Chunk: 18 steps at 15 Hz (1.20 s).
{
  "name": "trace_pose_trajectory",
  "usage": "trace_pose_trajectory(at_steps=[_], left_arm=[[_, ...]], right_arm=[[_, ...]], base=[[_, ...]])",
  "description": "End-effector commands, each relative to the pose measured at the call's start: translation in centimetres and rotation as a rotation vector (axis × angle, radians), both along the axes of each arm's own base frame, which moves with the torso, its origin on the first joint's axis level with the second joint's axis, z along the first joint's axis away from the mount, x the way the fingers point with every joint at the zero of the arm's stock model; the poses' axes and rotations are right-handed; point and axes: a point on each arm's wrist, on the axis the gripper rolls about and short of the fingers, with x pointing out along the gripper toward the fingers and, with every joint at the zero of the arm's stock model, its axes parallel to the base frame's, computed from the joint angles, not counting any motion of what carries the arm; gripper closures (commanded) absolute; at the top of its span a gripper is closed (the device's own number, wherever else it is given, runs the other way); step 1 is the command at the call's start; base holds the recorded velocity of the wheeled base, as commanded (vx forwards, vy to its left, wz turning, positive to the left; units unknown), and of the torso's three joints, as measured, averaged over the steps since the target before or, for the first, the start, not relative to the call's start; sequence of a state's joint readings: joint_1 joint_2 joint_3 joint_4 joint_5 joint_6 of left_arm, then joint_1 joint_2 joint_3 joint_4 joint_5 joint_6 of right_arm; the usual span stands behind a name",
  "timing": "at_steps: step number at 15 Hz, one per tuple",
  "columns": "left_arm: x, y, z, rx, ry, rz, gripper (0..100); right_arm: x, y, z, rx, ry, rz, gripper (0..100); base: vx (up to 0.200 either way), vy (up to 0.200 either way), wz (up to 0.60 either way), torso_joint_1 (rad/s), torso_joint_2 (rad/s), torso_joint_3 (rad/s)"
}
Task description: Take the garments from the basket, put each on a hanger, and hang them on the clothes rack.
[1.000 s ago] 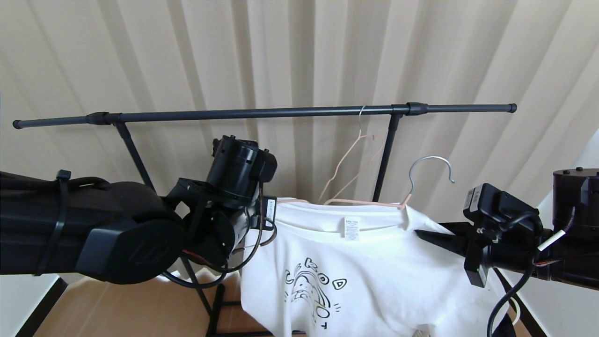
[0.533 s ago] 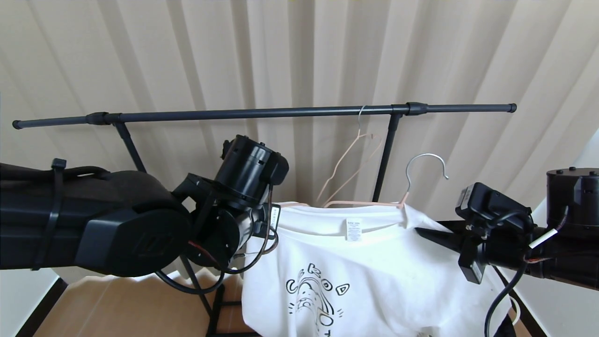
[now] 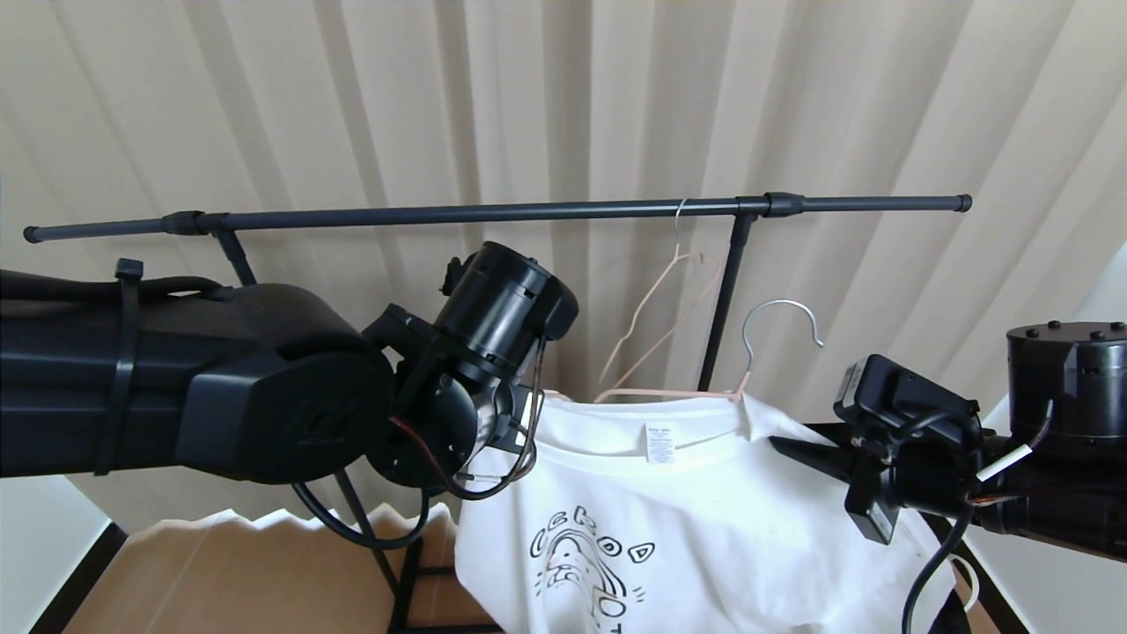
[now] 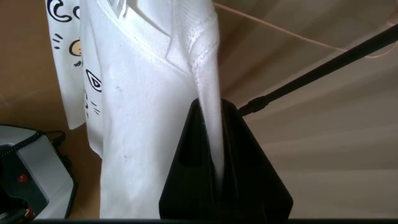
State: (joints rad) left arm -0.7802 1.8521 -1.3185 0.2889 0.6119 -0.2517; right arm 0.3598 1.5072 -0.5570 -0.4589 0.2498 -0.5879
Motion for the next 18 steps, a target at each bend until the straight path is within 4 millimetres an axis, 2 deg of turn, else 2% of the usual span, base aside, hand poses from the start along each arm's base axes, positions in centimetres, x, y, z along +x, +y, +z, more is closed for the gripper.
trace_pose_trajectory(at_steps=[1,4,7,10,18], left_arm=[[0.1,-0.6,0.0,-0.005,-0.003,-0.008,100],[0.0,-0.9,0.3,0.012,0.021,-0.012,100],[-0.2,-1.1,1.2,0.004,0.037,-0.002,100],[0.0,-1.4,1.9,-0.022,0.06,0.041,100],[-0.7,-2.6,3.1,-0.06,0.066,0.003,100]], right_arm=[[0.2,0.4,-0.4,-0.006,0.014,0.01,100],[0.5,0.7,-0.5,0.022,0.043,-0.006,100],[0.5,2.2,-0.8,0.019,0.07,-0.094,100],[-0.1,3.0,-0.9,0.029,0.05,-0.054,100],[0.3,5.0,-3.1,-0.002,0.043,-0.06,100]], base=[[0.0,0.0,0.0,0.0,0.0,0.0],[0.0,0.0,0.0,0.0,0.0,0.0],[0.0,0.0,0.0,0.0,0.0,0.0],[0.0,0.0,0.0,0.0,0.0,0.0],[0.0,0.0,0.0,0.0,0.0,0.0]])
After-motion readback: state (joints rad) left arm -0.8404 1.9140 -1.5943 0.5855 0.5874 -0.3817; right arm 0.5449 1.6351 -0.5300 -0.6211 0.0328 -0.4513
